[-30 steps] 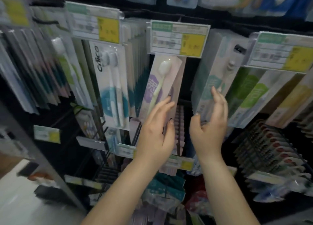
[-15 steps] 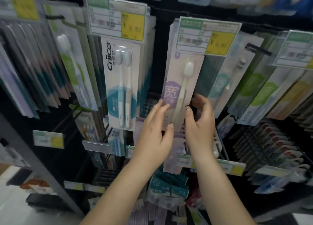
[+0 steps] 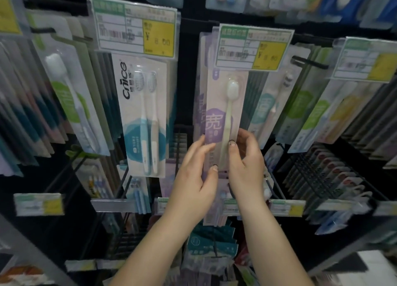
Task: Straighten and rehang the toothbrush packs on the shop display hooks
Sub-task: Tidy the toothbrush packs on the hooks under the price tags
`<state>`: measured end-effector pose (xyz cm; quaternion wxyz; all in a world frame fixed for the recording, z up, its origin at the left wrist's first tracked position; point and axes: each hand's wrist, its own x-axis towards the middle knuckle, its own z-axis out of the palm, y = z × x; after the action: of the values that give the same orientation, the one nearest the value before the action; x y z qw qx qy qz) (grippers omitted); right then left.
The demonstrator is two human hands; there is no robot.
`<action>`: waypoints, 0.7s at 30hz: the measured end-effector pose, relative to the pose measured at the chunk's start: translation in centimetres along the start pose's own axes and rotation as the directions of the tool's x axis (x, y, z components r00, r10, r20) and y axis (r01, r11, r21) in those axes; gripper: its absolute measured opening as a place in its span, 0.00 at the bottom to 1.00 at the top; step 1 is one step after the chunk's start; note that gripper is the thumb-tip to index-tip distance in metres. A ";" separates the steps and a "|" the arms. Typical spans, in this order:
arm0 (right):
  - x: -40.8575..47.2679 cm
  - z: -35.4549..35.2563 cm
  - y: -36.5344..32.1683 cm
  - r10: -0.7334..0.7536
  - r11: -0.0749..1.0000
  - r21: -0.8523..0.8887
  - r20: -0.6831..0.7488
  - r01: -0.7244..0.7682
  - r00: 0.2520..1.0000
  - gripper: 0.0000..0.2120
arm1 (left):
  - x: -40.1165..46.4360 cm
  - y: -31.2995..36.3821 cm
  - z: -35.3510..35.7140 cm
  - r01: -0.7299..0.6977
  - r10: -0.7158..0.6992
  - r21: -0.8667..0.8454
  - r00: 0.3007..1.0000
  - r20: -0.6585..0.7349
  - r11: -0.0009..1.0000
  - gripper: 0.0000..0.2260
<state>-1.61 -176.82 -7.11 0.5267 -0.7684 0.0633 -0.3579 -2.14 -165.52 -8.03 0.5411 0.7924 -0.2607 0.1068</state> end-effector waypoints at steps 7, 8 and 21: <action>-0.1 0.2 -1.0 0.023 0.999 -0.028 0.049 -0.022 0.999 0.12 | 1.5 0.2 -1.2 -0.020 0.020 -0.040 1.000 0.003 0.999 0.18; -0.2 0.3 -1.0 0.023 0.999 -0.032 0.051 -0.022 0.998 0.12 | 1.5 0.2 -1.3 -0.018 0.018 -0.045 1.000 0.002 0.999 0.19; -1.0 1.2 -0.6 0.006 0.997 -0.081 0.062 0.000 0.998 0.13 | 0.7 -1.4 -1.1 -0.045 0.045 -0.081 0.999 -0.003 0.996 0.18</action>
<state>-1.73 -175.13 -7.26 0.4972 -0.7999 0.0625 -0.3302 -0.67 -164.35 -8.45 0.5704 0.7636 -0.2822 0.1087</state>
